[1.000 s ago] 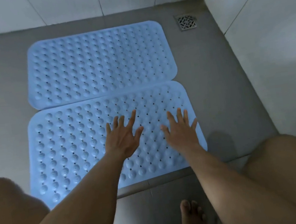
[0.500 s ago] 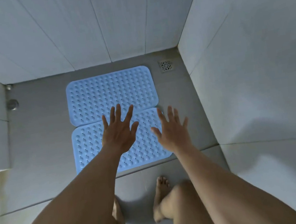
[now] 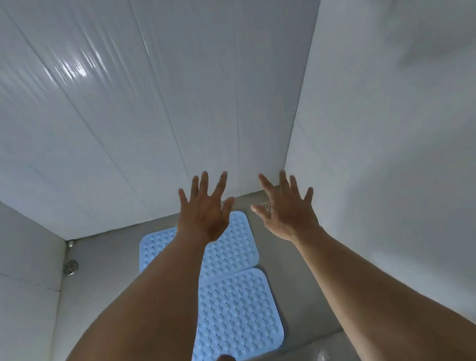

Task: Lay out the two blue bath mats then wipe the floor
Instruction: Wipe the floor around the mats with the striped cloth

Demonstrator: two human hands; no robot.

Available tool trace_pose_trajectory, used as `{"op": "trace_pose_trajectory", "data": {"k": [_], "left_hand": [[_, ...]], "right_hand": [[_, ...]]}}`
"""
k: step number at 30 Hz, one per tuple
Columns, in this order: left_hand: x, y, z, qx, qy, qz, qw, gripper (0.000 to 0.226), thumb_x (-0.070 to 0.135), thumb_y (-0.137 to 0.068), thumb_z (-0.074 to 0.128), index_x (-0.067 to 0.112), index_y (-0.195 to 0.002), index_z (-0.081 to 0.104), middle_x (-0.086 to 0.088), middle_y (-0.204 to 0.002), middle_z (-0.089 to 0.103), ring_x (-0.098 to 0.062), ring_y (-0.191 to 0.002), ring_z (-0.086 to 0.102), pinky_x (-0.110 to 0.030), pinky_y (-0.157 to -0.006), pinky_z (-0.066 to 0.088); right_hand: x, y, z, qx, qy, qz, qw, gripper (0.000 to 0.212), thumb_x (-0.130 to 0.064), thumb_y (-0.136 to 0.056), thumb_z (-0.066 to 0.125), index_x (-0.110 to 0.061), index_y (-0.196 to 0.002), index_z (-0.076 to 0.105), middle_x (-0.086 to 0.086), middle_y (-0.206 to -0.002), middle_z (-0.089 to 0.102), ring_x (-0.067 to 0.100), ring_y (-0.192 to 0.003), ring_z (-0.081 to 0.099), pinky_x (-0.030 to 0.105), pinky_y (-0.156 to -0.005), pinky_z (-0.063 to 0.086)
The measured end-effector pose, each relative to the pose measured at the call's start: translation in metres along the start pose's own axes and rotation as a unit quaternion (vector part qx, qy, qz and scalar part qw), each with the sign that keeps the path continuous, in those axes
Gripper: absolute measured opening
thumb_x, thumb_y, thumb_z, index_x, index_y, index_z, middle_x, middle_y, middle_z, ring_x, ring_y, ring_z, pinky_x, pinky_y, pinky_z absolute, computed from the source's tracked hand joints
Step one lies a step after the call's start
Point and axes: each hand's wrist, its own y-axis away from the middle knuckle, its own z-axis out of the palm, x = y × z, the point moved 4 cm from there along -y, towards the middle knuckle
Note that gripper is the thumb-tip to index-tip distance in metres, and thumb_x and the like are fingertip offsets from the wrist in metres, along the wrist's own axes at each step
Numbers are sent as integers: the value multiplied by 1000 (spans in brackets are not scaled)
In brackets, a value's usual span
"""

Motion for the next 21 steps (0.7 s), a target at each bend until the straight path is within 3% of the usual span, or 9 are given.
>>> {"op": "trace_pose_trajectory", "data": {"k": [9, 21], "left_hand": [[43, -114, -125, 91, 29, 90, 991, 60, 53, -103, 14, 36, -158, 0, -6, -167, 1, -26, -154, 1, -53, -123, 6], [94, -301, -258, 160, 82, 272, 945, 57, 50, -104, 23, 32, -158, 18, -4, -163, 23, -21, -151, 17, -49, -122, 18]], "right_hand": [[28, -72, -137, 112, 11, 52, 992, 74, -57, -102, 32, -35, -158, -10, 14, -168, -4, 35, -154, -1, 64, -118, 5], [63, -171, -302, 280, 23, 160, 946, 69, -47, -105, 35, -29, -160, -2, 14, -167, 3, 29, -154, 7, 54, -122, 12]]}}
